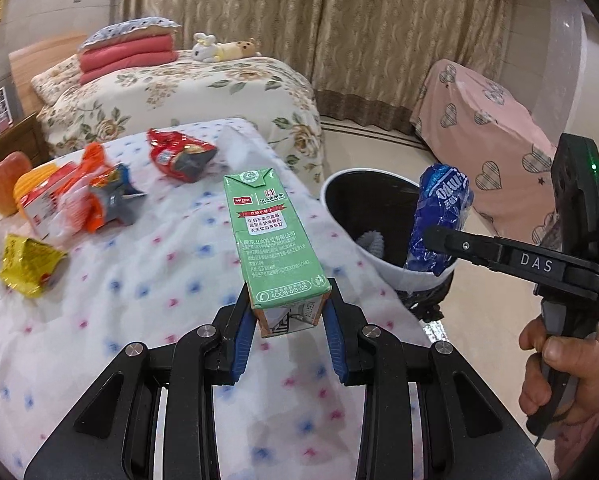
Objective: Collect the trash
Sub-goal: 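Carry the blue bag and green carton over the trash bin with both tools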
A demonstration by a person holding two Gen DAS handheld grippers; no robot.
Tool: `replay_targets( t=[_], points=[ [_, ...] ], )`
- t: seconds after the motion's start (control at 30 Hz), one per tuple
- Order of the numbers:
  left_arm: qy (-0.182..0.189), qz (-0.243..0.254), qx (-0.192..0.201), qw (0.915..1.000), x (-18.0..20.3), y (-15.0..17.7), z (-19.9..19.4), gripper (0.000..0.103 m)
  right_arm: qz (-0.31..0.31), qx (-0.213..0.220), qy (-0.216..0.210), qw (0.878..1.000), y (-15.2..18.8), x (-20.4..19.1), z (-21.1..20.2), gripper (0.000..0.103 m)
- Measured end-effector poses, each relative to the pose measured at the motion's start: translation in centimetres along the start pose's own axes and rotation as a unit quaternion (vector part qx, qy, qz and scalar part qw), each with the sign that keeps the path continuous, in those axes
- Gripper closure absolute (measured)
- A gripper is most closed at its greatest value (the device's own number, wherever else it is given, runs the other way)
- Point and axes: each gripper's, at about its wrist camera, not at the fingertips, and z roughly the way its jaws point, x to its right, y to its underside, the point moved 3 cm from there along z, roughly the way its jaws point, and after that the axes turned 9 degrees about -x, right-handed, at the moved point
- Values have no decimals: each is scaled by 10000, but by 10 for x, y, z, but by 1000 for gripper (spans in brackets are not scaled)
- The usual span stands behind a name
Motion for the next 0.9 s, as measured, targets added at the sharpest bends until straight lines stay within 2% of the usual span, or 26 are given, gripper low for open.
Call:
replay_targets(
  t=[0.4, 0.9],
  points=[
    [26, 363, -71, 9993, 30, -19, 19, 73, -171, -27, 399, 9991, -9, 27, -4, 64],
    [198, 564, -208, 9980, 53, -41, 41, 73, -322, -277, 595, 9973, -24, 51, 5, 64]
  ],
)
